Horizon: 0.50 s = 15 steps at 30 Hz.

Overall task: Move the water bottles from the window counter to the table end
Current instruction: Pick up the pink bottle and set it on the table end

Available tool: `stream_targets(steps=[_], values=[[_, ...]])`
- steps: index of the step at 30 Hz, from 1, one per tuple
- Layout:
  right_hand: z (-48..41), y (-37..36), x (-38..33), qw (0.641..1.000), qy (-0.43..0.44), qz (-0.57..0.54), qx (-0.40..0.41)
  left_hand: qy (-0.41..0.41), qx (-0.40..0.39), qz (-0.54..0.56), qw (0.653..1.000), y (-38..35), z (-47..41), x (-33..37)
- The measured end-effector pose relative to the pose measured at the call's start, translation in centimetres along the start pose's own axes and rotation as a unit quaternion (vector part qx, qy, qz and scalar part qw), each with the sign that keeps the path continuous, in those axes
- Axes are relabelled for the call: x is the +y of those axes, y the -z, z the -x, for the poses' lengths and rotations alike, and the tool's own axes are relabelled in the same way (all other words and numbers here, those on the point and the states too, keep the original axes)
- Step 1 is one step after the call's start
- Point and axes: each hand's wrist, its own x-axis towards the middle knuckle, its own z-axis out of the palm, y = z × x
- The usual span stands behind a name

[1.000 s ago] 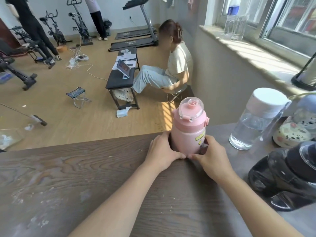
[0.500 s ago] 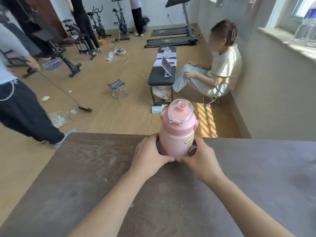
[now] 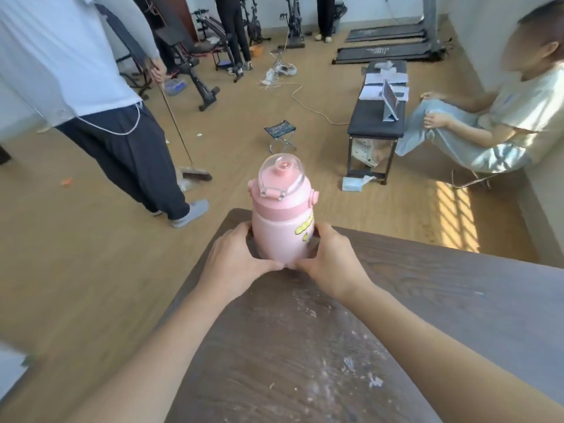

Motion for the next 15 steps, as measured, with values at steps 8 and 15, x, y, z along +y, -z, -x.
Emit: stream_targets(steps=[8, 15], values=[[-2.6, -4.2, -1.6, 0.998, 0.022, 0.045, -0.029, 0.04, 0.007, 0.032, 0.999, 0.8, -1.5, -4.3], [-3.0, -4.7, -1.6, 0.997, 0.03, 0.049, -0.044, 0.045, 0.002, 0.022, 0.999, 0.4, -1.6, -5.3]])
